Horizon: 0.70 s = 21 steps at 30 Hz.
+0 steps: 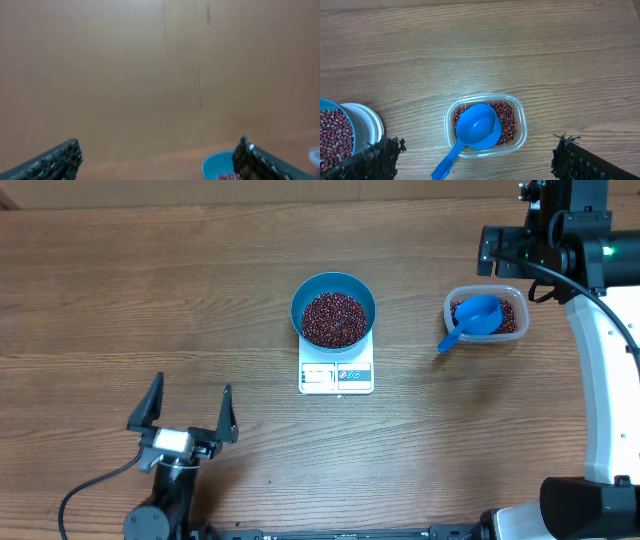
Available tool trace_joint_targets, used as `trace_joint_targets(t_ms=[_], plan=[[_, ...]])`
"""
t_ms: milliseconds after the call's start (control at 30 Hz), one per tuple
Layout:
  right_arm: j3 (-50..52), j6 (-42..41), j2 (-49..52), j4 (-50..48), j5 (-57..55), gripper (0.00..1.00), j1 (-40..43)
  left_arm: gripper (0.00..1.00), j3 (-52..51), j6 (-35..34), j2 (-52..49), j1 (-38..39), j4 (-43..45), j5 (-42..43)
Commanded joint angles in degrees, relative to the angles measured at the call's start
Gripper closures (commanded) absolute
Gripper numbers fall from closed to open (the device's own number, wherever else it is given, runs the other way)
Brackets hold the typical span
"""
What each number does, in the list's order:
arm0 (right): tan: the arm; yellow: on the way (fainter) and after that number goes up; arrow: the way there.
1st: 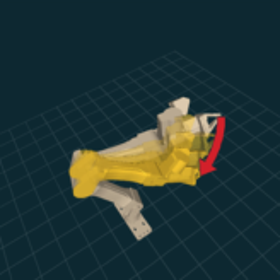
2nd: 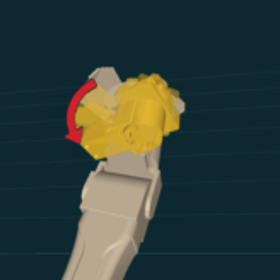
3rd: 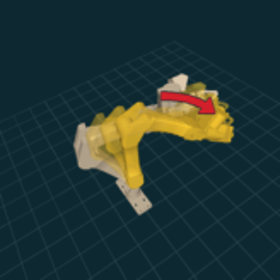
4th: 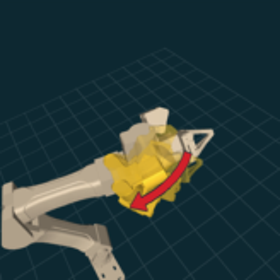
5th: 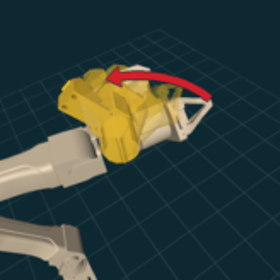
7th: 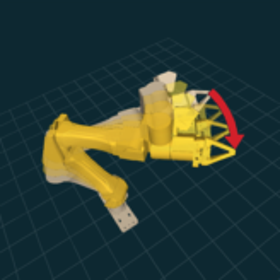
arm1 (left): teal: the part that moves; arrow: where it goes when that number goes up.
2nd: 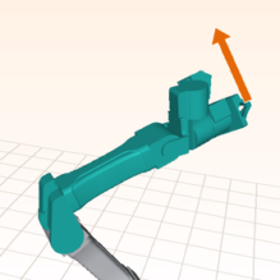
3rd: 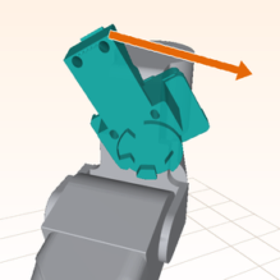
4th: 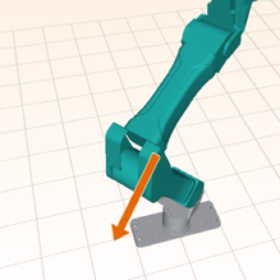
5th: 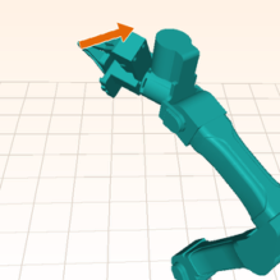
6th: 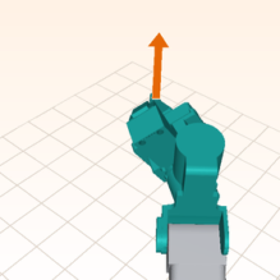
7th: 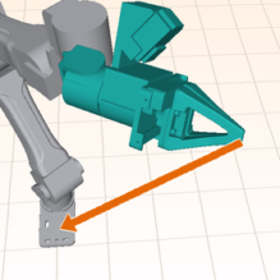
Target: Scoop item into bowl and weigh 150g on scale
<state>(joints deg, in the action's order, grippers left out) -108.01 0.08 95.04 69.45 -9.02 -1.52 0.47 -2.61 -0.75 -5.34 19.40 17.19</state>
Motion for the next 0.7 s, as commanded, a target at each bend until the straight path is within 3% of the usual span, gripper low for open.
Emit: trace_joint_targets(t_ms=[0,267,667], plan=[[-0.7,0.61,-0.42,-0.33,-0.37,0.0,0.11,0.0,-0.2,0.07,0.59,-0.37,-4.72,0.22],[-0.7,0.61,-0.42,-0.33,-0.37,0.0,0.11,0.0,-0.2,0.04,0.59,-0.37,-21.68,0.22],[-0.7,0.63,-0.42,-0.33,-0.37,0.0,0.11,0.0,-0.2,0.09,0.59,-0.37,-22.47,-1.55]])
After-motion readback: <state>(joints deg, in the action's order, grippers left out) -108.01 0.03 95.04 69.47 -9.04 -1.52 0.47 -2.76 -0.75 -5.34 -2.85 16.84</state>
